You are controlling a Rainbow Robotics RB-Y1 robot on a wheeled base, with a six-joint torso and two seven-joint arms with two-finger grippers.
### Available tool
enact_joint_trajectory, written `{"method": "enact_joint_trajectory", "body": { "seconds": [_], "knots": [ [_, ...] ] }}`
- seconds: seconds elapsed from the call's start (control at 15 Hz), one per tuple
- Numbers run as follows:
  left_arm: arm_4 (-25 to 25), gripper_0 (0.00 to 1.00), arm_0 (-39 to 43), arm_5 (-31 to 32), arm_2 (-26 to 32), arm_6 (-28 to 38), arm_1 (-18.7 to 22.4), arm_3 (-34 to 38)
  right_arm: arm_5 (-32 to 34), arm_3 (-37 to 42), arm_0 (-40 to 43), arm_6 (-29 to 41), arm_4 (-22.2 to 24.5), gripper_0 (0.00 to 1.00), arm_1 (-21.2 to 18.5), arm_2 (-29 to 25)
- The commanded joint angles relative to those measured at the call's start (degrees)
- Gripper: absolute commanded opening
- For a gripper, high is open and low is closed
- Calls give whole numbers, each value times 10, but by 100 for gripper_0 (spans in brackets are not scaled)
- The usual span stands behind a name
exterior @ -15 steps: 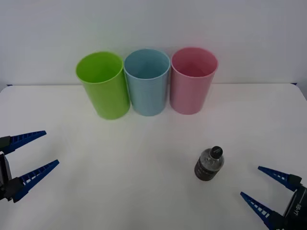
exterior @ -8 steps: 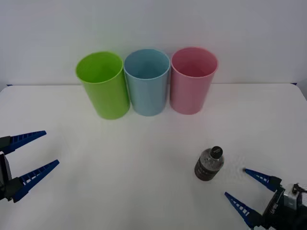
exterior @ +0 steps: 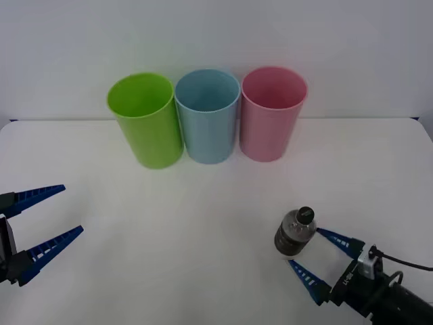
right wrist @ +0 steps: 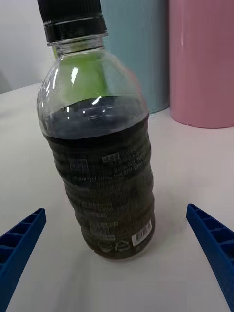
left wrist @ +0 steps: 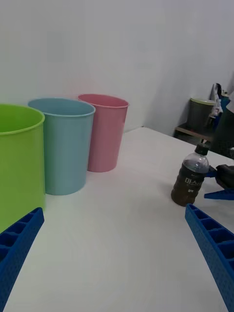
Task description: Grasp the object on the table and drop it into the matching bin: aluminum can to the light blue bin, PET bottle to the pink bin.
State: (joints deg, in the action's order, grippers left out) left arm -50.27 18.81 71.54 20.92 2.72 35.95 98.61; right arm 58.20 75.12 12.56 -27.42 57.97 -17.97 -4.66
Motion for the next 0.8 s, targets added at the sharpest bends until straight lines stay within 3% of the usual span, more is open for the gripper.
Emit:
{"method": "enact_joint_trajectory", "body": {
  "seconds": [0.07,0.4,0.8],
  "knots": [
    [0,100,0,0,0,0,0,0,-15,0,-12,1,10,100,12,11],
    [0,100,0,0,0,0,0,0,-62,0,-30,-5,-5,100,15,46],
    [0,100,0,0,0,0,0,0,-72,0,-39,-11,-18,100,28,59]
  ]
}}
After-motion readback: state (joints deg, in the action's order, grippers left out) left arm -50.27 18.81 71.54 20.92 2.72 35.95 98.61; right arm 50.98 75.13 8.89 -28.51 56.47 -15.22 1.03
